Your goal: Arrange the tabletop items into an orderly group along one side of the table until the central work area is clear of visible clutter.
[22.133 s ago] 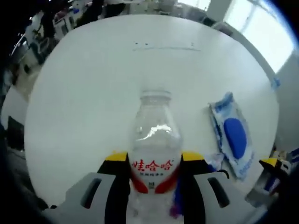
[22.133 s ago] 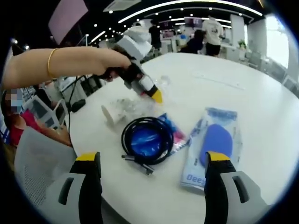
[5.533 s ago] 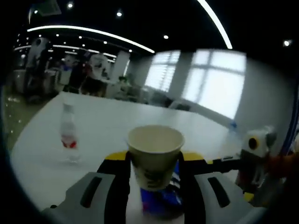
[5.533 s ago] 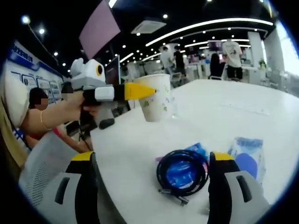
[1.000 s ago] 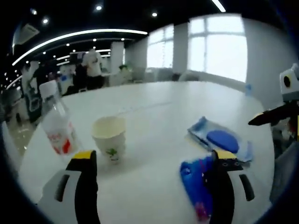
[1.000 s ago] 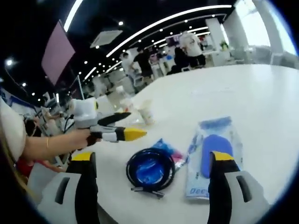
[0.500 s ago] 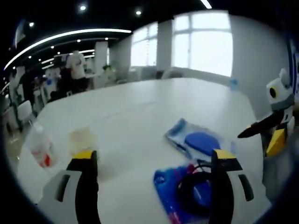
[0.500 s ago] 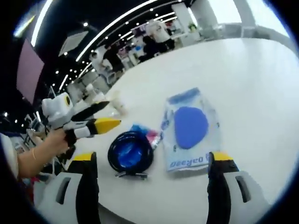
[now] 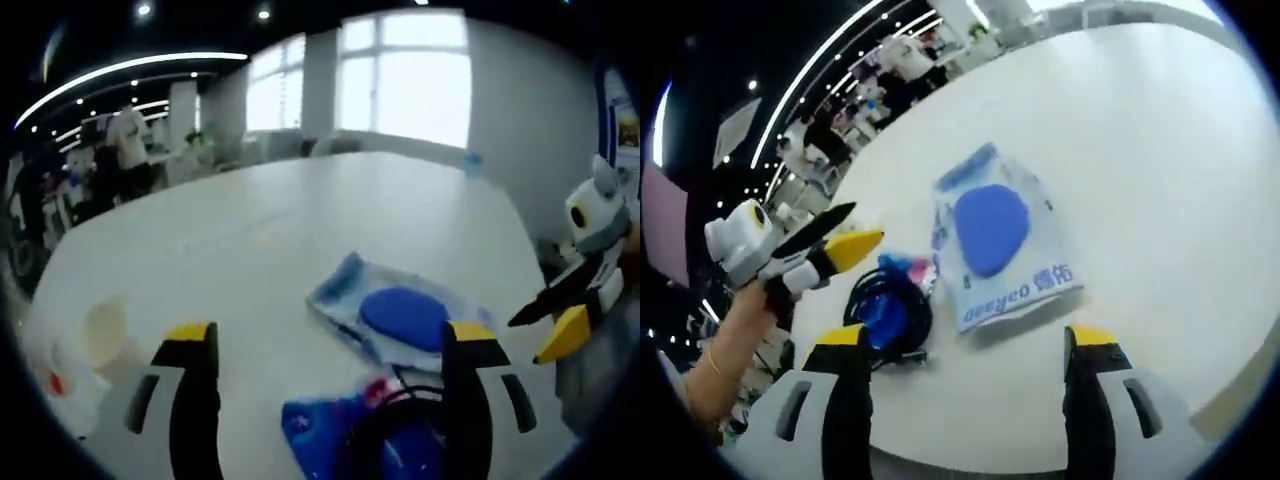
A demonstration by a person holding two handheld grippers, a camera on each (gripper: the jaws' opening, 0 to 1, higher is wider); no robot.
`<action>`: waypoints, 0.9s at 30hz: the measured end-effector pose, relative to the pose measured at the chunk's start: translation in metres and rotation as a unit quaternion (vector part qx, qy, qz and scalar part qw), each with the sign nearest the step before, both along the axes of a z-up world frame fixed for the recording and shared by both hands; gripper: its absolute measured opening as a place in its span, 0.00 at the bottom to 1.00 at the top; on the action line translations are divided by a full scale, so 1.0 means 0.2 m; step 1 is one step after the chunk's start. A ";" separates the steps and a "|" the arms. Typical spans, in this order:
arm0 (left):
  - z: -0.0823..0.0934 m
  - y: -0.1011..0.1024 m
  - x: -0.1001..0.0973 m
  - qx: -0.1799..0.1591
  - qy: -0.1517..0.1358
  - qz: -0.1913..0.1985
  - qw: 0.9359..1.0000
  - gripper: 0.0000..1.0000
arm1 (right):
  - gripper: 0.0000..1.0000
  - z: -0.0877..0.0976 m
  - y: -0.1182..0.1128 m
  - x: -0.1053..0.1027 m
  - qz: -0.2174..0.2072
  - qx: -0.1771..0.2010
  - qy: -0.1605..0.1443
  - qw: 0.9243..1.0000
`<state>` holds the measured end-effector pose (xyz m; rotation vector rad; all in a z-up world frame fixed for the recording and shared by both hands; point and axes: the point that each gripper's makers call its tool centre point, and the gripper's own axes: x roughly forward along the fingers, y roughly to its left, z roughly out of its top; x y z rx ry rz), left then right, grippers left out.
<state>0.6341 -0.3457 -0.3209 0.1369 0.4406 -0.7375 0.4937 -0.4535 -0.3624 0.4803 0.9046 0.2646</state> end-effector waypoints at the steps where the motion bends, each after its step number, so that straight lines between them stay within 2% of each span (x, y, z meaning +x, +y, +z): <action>1: 0.00 -0.02 0.02 0.000 -0.009 -0.009 1.000 0.86 | 0.73 -0.02 0.00 0.00 -0.017 0.006 0.017 1.000; 3: -0.01 -0.05 0.06 0.002 -0.014 -0.015 1.000 0.81 | 0.69 -0.03 0.01 0.01 -0.035 0.024 0.031 0.999; 5: -0.02 -0.08 0.09 0.000 -0.016 -0.021 1.000 0.79 | 0.67 -0.05 0.01 0.01 -0.042 0.026 0.042 0.998; 11: -0.06 -0.15 0.19 0.007 -0.026 -0.041 0.999 0.73 | 0.61 -0.08 0.02 0.04 -0.056 0.035 0.055 0.996; 16: -0.14 -0.19 0.24 0.000 -0.002 -0.044 0.999 0.64 | 0.58 -0.11 0.04 0.04 -0.062 0.044 0.073 0.994; 27: -0.26 -0.24 0.33 0.002 0.029 -0.050 0.998 0.53 | 0.43 -0.13 0.07 0.04 -0.063 0.043 0.078 0.994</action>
